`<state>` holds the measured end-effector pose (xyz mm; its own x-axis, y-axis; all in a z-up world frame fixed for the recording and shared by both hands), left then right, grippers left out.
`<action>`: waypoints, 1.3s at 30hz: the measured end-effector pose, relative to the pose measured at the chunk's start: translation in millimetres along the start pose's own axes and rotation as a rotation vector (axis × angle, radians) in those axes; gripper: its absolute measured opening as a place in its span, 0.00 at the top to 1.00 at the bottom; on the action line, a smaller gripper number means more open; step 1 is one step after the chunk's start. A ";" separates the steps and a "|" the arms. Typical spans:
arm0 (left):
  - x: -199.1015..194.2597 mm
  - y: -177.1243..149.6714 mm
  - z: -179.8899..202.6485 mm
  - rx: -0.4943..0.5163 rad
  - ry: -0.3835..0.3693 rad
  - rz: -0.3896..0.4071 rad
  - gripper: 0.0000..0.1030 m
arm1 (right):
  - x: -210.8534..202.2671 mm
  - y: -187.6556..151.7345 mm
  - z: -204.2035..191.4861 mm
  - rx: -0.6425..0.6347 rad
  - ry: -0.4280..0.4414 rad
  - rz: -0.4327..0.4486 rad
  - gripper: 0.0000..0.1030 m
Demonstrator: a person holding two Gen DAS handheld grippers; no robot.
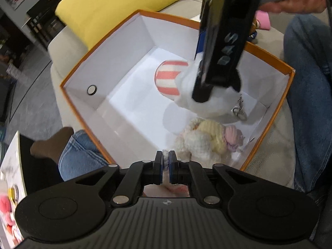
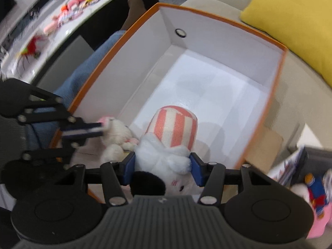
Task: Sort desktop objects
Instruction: 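Carry the white dog plush with the right gripper into the box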
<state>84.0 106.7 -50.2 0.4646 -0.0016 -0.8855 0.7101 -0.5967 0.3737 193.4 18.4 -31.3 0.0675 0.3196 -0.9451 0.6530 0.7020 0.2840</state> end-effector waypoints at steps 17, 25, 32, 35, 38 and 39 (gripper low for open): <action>15.6 23.5 6.8 -0.164 -0.138 -0.013 0.78 | 29.1 15.2 0.7 -0.171 -0.102 -0.082 0.40; -2.2 3.0 8.8 -0.150 -0.121 -0.046 0.84 | -6.6 14.8 -7.9 -0.203 0.146 -0.010 0.48; -3.2 -15.2 4.3 -0.191 -0.112 -0.049 0.88 | 30.4 14.5 -15.7 -0.177 0.297 -0.107 0.50; -1.9 -18.8 2.0 -0.208 -0.111 -0.047 0.88 | 45.2 23.5 -16.5 -0.190 0.291 -0.126 0.48; -0.7 -22.5 0.5 -0.230 -0.118 -0.042 0.89 | 64.6 28.1 -18.0 -0.247 0.268 -0.211 0.43; -1.9 -23.2 0.4 -0.236 -0.119 -0.036 0.89 | 69.6 30.0 -17.6 -0.259 0.291 -0.239 0.43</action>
<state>66.5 120.2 -57.2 0.3811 -0.0865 -0.9205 0.8352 -0.3949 0.3828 204.4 72.9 -85.8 -0.3011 0.2692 -0.9148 0.4116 0.9021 0.1300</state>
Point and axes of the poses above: each gripper's, at about its wrist camera, not at the fingertips, and x roughly the way its jaws point, z to its right, y to its top, the point moved 2 cm from there along x, roughly the way its jaws point
